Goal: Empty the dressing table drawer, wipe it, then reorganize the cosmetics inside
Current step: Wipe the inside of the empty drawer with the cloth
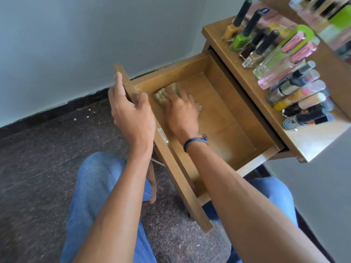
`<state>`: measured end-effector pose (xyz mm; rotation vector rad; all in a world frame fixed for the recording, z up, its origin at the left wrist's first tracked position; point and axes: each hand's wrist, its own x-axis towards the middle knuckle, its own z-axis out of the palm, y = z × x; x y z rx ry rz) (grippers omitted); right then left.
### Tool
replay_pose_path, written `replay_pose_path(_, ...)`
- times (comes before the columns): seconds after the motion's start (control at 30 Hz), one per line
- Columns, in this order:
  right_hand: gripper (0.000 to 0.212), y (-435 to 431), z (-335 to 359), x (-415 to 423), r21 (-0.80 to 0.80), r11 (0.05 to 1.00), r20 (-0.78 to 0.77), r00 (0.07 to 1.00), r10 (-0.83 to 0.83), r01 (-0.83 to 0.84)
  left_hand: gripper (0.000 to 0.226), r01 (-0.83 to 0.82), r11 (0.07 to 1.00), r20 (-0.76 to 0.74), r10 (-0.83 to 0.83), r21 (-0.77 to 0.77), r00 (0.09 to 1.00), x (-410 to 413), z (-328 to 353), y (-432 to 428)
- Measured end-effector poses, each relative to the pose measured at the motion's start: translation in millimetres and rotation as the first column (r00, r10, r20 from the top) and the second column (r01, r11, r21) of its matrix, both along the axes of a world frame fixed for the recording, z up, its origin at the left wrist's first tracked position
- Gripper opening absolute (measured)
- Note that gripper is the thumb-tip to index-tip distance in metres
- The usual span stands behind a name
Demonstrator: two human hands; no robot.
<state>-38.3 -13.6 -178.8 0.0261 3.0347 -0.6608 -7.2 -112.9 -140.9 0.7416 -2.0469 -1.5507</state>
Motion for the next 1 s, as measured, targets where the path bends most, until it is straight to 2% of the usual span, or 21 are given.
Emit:
replay_pose_path(0.2, 0.040, 12, -5, 25, -0.097, 0.957, 0.046, 0.960, 0.277, -0.272, 0.068, 0.009, 1.000, -0.019, -0.010, -0.020, 1.000, 1, 2, 0)
replay_pose_path(0.3, 0.040, 36, 2, 38, -0.037, 0.933, 0.151, 0.921, 0.360, -0.359, 0.068, 0.009, 1.000, -0.019, -0.009, -0.010, 1.000, 1, 3, -1)
replay_pose_path(0.43, 0.045, 62, 34, 79, 0.042, 0.910, 0.328, 0.867, 0.376, -0.411, 0.069, 0.009, 1.000, -0.031, -0.009, -0.002, 0.999, 0, 2, -2)
replay_pose_path(0.5, 0.041, 77, 48, 101, 0.081, 0.886, 0.364, 0.841, 0.399, -0.456, 0.068, 0.009, 1.000, -0.029, -0.010, -0.008, 1.000, 0, 1, -2)
replay_pose_path(0.7, 0.037, 100, 67, 110, 0.115, 0.865, 0.477, 0.791, 0.383, -0.488, 0.067, 0.018, 1.000, -0.023, -0.018, -0.017, 1.000, 2, 2, -2)
replay_pose_path(0.9, 0.044, 148, 78, 67, 0.127, 0.957, 0.509, 0.846, 0.161, -0.259, 0.066, 0.018, 1.000, -0.041, -0.019, -0.020, 0.999, 4, 6, -2)
replay_pose_path(1.0, 0.044, 148, 82, 63, 0.219, 0.928, 0.499, 0.852, 0.159, -0.302, 0.066, 0.011, 1.000, -0.055, -0.012, -0.016, 0.998, 3, 7, 0)
